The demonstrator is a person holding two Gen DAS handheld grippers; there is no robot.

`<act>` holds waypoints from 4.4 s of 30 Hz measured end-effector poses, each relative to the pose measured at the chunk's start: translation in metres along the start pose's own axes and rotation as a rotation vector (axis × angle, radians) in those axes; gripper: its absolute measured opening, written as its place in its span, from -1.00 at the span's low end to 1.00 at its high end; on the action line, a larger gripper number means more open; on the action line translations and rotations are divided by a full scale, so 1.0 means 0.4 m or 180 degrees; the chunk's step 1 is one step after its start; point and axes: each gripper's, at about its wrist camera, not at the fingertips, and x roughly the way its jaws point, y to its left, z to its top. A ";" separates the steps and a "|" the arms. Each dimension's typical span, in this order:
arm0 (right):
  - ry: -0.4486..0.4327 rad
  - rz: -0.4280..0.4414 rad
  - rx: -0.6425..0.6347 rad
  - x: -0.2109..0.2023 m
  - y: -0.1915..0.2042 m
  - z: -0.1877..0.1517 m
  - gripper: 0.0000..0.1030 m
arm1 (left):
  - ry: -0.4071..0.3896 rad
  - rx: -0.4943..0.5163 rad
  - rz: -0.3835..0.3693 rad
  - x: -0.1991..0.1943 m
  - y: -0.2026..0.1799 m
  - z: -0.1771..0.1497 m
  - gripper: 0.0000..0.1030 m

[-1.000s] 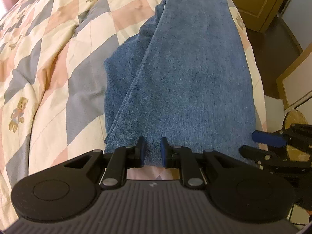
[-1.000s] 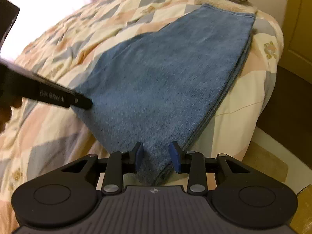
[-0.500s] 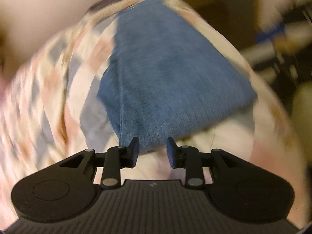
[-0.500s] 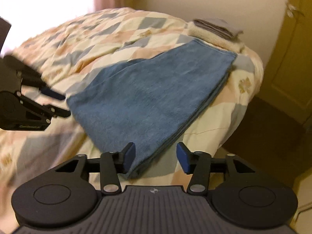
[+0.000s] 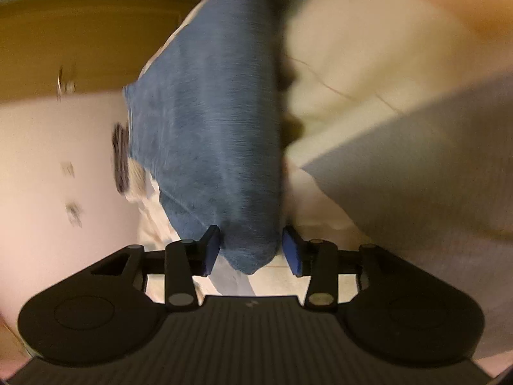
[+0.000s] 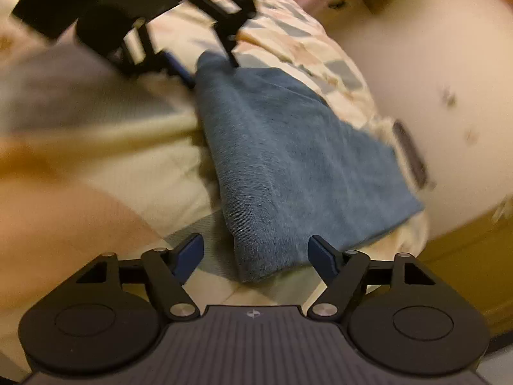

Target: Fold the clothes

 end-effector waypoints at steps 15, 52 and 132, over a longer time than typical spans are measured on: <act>0.0209 0.0184 -0.0566 0.091 -0.036 0.014 -0.50 | -0.0354 -0.0216 -0.0237 -0.002 0.100 -0.041 -0.57; 0.0384 0.3888 0.1577 0.869 -1.196 -0.073 -0.67 | 0.0751 -0.3542 -0.1547 0.808 0.980 -0.001 -0.65; -0.0760 0.0095 -0.1456 0.444 -0.426 -0.150 0.41 | 0.0395 -0.8864 -0.1790 0.501 0.428 -0.278 -0.30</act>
